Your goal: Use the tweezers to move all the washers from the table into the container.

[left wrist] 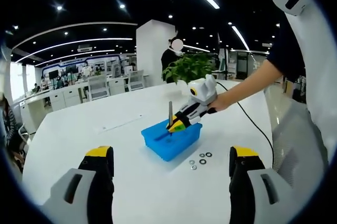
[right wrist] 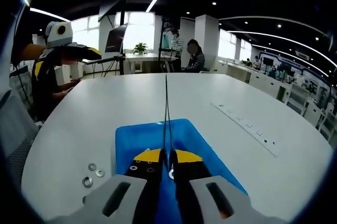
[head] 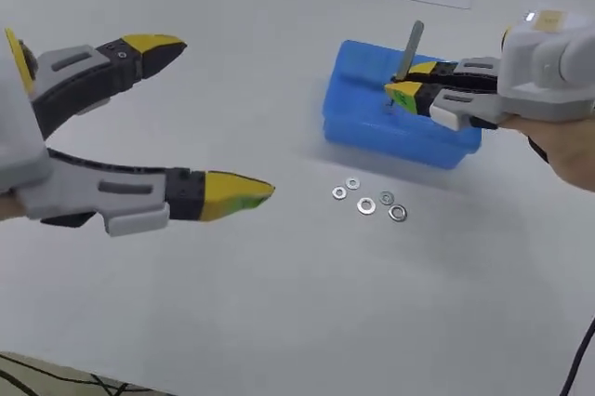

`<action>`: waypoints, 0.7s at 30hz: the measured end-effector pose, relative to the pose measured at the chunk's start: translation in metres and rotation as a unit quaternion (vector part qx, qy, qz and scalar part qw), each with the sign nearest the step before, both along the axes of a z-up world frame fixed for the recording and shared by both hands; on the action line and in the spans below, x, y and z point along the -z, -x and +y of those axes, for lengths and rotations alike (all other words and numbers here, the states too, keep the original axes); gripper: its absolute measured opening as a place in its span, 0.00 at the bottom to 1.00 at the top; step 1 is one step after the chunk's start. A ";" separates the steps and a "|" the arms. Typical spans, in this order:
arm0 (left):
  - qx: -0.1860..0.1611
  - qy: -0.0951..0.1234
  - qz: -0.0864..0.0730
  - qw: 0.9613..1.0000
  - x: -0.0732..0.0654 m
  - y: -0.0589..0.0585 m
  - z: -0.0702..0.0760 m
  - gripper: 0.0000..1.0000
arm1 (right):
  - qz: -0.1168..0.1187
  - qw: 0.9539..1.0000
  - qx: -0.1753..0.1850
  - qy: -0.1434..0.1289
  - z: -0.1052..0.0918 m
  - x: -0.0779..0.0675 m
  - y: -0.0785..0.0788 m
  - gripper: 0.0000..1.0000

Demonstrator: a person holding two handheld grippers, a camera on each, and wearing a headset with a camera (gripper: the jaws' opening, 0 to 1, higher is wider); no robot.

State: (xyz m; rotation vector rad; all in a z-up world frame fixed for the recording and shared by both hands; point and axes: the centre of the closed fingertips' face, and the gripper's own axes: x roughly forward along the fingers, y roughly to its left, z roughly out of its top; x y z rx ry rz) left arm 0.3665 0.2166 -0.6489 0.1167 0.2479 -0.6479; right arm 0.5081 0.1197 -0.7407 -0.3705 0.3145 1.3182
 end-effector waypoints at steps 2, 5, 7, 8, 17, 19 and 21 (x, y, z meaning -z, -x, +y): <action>-0.010 0.009 -0.007 1.000 -0.001 -0.012 0.002 0.92 | -0.003 1.000 -0.001 0.002 0.000 -0.004 0.002 0.08; -0.028 0.040 -0.013 0.999 -0.002 -0.026 0.001 0.90 | 0.004 1.000 -0.008 -0.003 0.001 -0.009 0.009 0.08; -0.027 0.067 -0.017 0.997 -0.005 -0.034 -0.008 0.88 | 0.000 1.000 -0.014 0.002 0.002 -0.010 0.014 0.08; -0.022 0.080 -0.016 0.996 -0.006 -0.040 -0.013 0.86 | 0.001 1.000 -0.016 0.002 0.003 -0.011 0.016 0.08; 0.073 0.077 -0.001 0.994 0.004 -0.078 -0.067 0.64 | 0.006 0.999 -0.034 0.013 0.004 -0.009 0.026 0.08; 0.091 0.074 0.003 0.993 0.005 -0.086 -0.076 0.60 | 0.004 0.999 -0.038 0.015 0.004 -0.009 0.027 0.08; 0.108 0.064 0.005 0.992 0.006 -0.093 -0.086 0.56 | 0.004 0.999 -0.041 0.016 0.004 -0.009 0.028 0.08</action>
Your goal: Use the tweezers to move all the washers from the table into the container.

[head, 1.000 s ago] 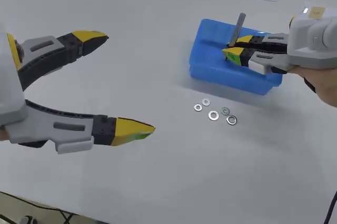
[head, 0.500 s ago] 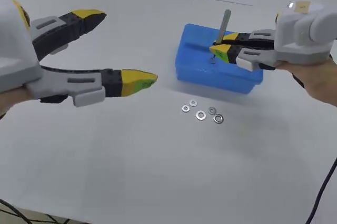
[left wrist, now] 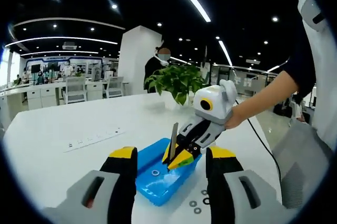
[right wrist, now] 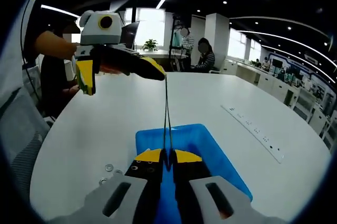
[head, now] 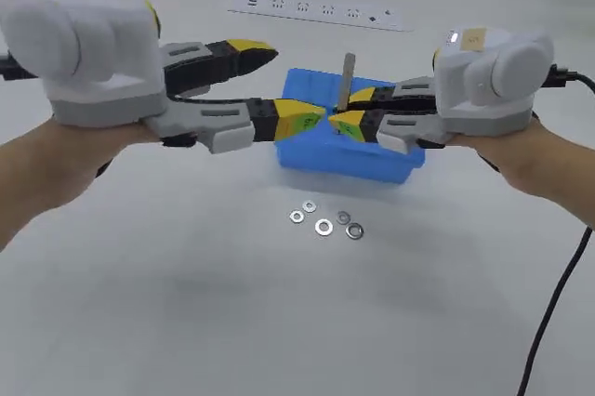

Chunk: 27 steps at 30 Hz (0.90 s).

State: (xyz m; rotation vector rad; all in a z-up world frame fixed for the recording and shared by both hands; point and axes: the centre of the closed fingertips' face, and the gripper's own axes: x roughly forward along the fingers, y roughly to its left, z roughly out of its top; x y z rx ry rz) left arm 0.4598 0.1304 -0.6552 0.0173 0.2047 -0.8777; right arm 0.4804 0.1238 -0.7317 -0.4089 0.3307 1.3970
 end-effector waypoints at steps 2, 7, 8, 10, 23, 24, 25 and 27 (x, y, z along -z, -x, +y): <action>0.018 0.011 -0.006 1.000 -0.003 -0.007 -0.007 0.53 | 0.001 1.000 -0.002 -0.001 0.000 0.000 0.000 0.08; 0.050 -0.014 -0.003 0.999 0.006 -0.017 -0.021 0.46 | 0.003 1.000 -0.010 0.000 0.000 0.004 0.002 0.08; 0.059 -0.017 0.000 0.998 0.008 -0.016 -0.024 0.43 | 0.004 1.000 -0.013 0.000 0.000 0.005 0.003 0.08; 0.072 -0.008 0.003 0.997 0.008 -0.016 -0.028 0.35 | 0.006 1.000 -0.019 0.000 0.000 0.006 0.005 0.08; 0.140 -0.022 -0.008 0.990 0.005 -0.010 -0.036 0.08 | 0.007 0.999 -0.042 0.011 0.000 0.010 0.013 0.08; 0.145 -0.029 -0.013 0.989 0.005 -0.009 -0.037 0.08 | 0.006 0.999 -0.042 0.012 0.000 0.010 0.013 0.08; 0.144 -0.031 -0.013 0.989 0.005 -0.009 -0.037 0.08 | 0.004 0.999 -0.043 0.014 -0.001 0.011 0.013 0.08; 0.150 -0.033 -0.011 0.988 0.005 -0.008 -0.037 0.07 | 0.002 0.999 -0.042 0.017 -0.002 0.010 0.013 0.08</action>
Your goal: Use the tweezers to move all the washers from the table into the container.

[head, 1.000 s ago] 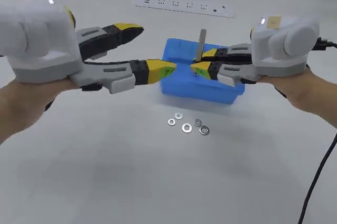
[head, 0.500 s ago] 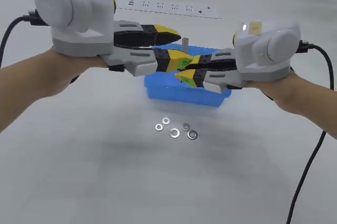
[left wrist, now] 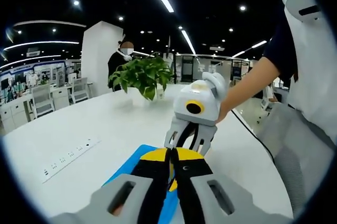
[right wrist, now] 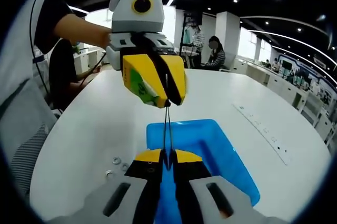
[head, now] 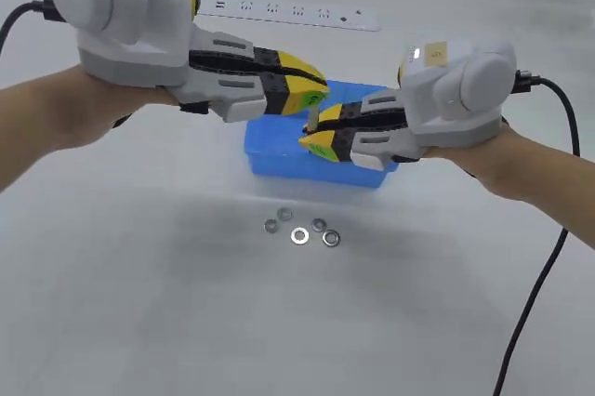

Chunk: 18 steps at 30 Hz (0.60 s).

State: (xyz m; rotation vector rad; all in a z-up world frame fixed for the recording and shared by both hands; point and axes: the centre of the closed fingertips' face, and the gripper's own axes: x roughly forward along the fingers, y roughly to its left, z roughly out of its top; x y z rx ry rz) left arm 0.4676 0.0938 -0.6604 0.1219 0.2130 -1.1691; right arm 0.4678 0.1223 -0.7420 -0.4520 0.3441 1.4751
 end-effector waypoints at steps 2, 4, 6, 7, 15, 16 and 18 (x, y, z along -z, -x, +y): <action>-0.002 -0.018 -0.022 1.000 -0.001 -0.001 0.002 0.06 | -0.004 1.000 0.001 0.003 -0.001 -0.001 -0.001 0.09; 0.002 -0.020 -0.022 1.000 -0.001 0.001 0.002 0.04 | -0.008 1.000 0.003 0.004 -0.001 -0.002 -0.002 0.09; 0.003 -0.027 -0.029 0.999 -0.003 0.001 0.002 0.04 | -0.012 1.000 0.004 0.005 0.000 -0.003 -0.003 0.10; 0.004 -0.030 -0.031 0.999 -0.003 0.001 0.002 0.04 | -0.013 1.000 0.005 0.005 0.000 -0.003 -0.003 0.10; -0.002 -0.042 -0.048 0.998 -0.008 -0.002 0.004 0.04 | -0.013 0.999 0.030 0.001 0.000 -0.009 -0.009 0.14; -0.002 -0.044 -0.049 0.998 -0.009 -0.003 0.004 0.04 | -0.014 0.999 0.032 0.000 0.000 -0.010 -0.009 0.16; 0.001 -0.054 -0.056 0.997 -0.009 -0.003 0.004 0.04 | -0.035 0.998 0.052 -0.001 -0.005 -0.014 -0.017 0.20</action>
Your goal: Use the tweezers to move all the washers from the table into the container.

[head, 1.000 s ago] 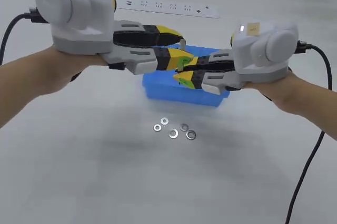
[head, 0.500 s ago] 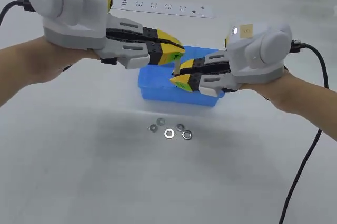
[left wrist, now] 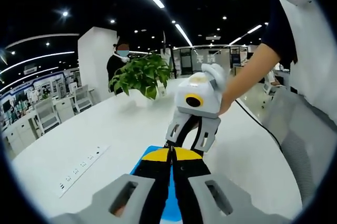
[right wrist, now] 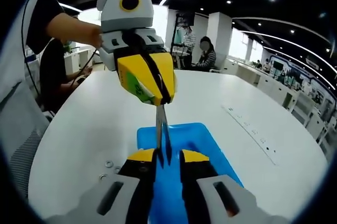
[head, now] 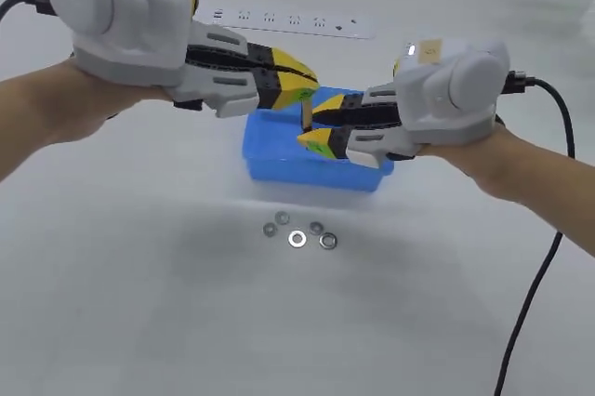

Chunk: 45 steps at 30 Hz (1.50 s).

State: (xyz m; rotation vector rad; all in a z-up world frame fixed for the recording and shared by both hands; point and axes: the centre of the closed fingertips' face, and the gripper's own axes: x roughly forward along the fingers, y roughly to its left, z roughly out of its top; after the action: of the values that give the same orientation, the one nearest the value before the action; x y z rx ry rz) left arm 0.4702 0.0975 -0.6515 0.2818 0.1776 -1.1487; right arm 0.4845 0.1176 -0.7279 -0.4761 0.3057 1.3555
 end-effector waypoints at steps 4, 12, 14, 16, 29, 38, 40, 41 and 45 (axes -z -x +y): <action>0.002 -0.006 -0.010 1.000 -0.008 -0.004 0.002 0.04 | -0.030 0.999 0.032 -0.006 -0.012 -0.013 -0.011 0.26; 0.008 -0.016 -0.026 0.999 -0.023 0.000 0.002 0.04 | -0.085 0.993 0.081 -0.003 -0.035 -0.034 -0.016 0.31; 0.012 -0.022 -0.030 0.999 -0.025 0.006 0.001 0.04 | -0.085 0.993 0.086 -0.003 -0.038 -0.036 -0.010 0.34; 0.013 -0.022 -0.034 0.999 -0.028 0.012 -0.001 0.04 | -0.085 0.993 0.088 -0.007 -0.040 -0.038 -0.004 0.37; 0.023 -0.018 -0.050 0.998 -0.049 0.052 -0.008 0.04 | -0.101 0.991 0.089 -0.003 -0.052 -0.039 0.042 0.61; 0.041 -0.016 -0.023 0.999 -0.028 0.087 -0.014 0.04 | -0.008 0.995 0.102 -0.010 -0.071 -0.009 0.087 0.92; 0.042 -0.020 -0.015 0.999 -0.020 0.092 -0.014 0.04 | 0.003 0.995 0.104 -0.004 -0.075 -0.002 0.093 0.95; 0.041 -0.024 -0.010 0.999 -0.014 0.094 -0.014 0.04 | 0.005 0.994 0.105 -0.001 -0.077 0.003 0.096 0.96; 0.033 -0.024 0.001 0.999 0.001 0.098 -0.012 0.04 | 0.042 0.992 0.114 0.023 -0.087 0.024 0.110 1.00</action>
State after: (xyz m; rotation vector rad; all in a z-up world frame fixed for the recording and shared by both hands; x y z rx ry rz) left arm 0.3718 0.0856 -0.6523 0.3310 0.1992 -1.2108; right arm 0.3747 0.0310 -0.7516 -0.4109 0.4479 1.1490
